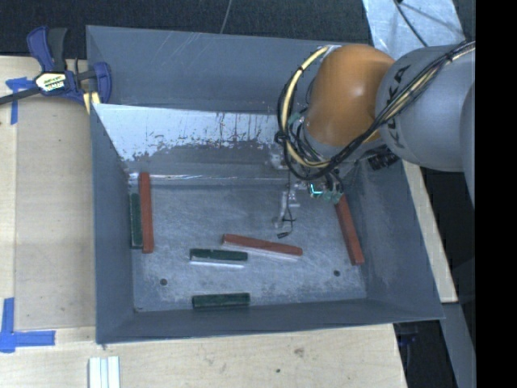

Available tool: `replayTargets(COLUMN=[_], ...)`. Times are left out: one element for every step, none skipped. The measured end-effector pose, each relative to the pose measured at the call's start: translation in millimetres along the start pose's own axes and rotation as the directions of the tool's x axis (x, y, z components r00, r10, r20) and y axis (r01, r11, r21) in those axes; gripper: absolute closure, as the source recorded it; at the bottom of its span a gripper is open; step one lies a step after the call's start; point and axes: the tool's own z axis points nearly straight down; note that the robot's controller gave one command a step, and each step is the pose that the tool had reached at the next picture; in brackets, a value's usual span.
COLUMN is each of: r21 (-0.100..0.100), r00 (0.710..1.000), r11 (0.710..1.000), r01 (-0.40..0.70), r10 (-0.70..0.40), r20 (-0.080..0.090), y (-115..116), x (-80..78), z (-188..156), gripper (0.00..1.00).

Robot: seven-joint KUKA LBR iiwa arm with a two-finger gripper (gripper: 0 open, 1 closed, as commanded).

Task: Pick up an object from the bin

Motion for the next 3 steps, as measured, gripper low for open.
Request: replayTargets(r21=[0.000, 0.001, 0.000], r00=[1.000, 0.999, 0.999], r11=[1.000, 0.999, 0.999], r01=[0.000, 0.048, -0.043], r10=[0.000, -0.048, 0.043], r20=[0.008, 0.002, 0.008], y=[-0.2, 23.1, 25.8], x=[-1.9, 21.9, 22.9], z=[-5.3, 62.4, -3.4], gripper=[0.00, 0.00, 0.00])
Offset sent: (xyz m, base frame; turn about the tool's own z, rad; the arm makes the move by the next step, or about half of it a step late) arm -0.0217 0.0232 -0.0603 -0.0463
